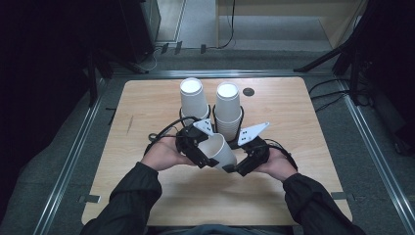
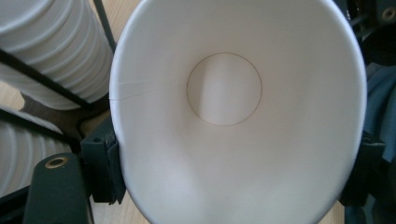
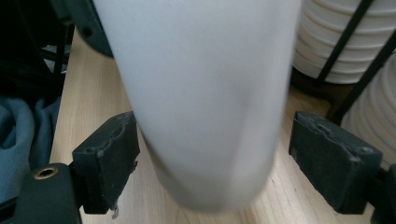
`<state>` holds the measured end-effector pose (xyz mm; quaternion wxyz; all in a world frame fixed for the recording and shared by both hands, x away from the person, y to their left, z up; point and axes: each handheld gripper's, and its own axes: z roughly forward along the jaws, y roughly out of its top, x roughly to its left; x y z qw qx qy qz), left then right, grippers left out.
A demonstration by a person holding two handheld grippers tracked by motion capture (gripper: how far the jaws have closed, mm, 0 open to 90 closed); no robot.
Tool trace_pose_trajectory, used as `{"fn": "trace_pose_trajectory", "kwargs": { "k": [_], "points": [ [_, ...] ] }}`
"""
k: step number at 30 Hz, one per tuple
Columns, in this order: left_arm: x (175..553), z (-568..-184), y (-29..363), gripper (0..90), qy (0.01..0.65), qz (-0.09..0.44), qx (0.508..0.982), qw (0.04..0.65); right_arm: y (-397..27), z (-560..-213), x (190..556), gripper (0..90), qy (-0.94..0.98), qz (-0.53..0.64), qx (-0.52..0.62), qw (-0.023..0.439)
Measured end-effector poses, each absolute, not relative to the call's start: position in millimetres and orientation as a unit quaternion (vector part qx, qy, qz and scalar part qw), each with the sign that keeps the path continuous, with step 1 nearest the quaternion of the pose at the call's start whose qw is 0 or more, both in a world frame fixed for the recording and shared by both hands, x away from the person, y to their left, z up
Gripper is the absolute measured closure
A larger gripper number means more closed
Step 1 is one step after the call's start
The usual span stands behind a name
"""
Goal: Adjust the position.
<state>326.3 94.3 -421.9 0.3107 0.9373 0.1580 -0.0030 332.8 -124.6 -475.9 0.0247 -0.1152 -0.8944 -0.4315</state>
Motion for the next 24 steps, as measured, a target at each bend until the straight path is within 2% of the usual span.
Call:
{"fn": "trace_pose_trajectory", "kwargs": {
  "k": [9, 19, 24],
  "points": [
    [327.2, -423.2, 88.9, 16.3, 0.164, -0.019, 0.936, 0.31, -112.9, -481.1, 330.5, 22.1, -0.901, -0.42, -0.102, 0.037],
    [327.0, -429.3, 93.4, 11.0, 0.165, -0.038, 0.936, 0.308, -111.3, -479.5, 327.3, 23.3, -0.909, -0.406, -0.091, 0.034],
    [326.8, -428.0, 93.7, 8.2, 0.171, -0.021, 0.931, 0.322, -114.2, -476.2, 328.1, 23.2, -0.905, -0.415, -0.09, 0.029]
  ]
}}
